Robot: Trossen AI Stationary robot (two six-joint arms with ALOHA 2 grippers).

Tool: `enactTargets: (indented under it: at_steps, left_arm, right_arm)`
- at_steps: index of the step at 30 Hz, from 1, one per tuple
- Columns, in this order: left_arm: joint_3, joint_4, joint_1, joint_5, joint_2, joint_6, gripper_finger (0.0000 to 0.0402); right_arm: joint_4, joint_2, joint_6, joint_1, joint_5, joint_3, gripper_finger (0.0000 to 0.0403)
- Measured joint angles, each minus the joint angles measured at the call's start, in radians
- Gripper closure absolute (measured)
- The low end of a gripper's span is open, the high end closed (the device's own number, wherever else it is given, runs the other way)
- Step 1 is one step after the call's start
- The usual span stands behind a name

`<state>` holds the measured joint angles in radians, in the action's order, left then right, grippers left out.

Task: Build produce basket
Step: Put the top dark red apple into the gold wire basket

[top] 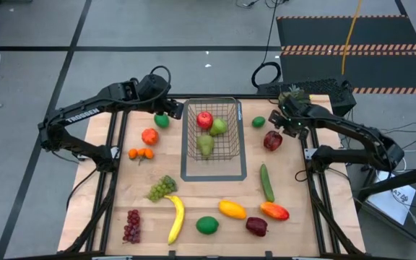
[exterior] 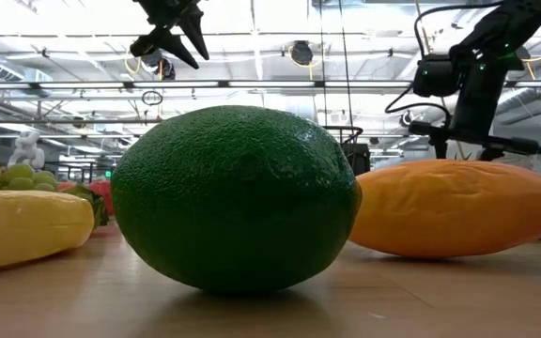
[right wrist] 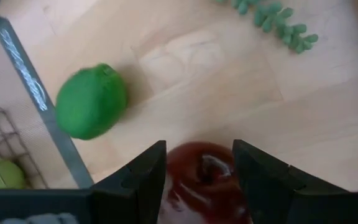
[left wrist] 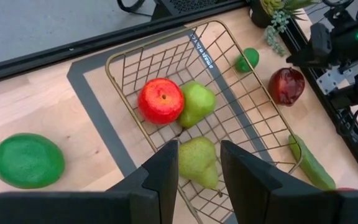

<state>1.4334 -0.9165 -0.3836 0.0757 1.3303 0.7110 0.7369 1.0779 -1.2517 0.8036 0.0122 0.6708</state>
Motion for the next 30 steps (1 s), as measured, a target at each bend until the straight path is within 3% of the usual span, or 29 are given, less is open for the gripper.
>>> enactTargets:
  at_steps: [9, 25, 30]
  left_arm:
    - [0.0, -0.004, 0.0, 0.0, 0.0, -0.036, 0.0282]
    - [0.0, -0.016, 0.0, 0.0, 0.0, -0.045, 0.0282]
    - [0.0, -0.016, 0.0, 0.0, 0.0, -0.045, 0.0282]
  right_arm:
    - [0.028, -0.012, -0.08, -0.013, -0.015, -0.001, 0.0222]
    - [-0.084, -0.012, -0.127, -0.033, 0.018, -0.098, 0.0223]
    - [-0.083, -0.012, -0.111, -0.033, 0.02, -0.098, 0.0249]
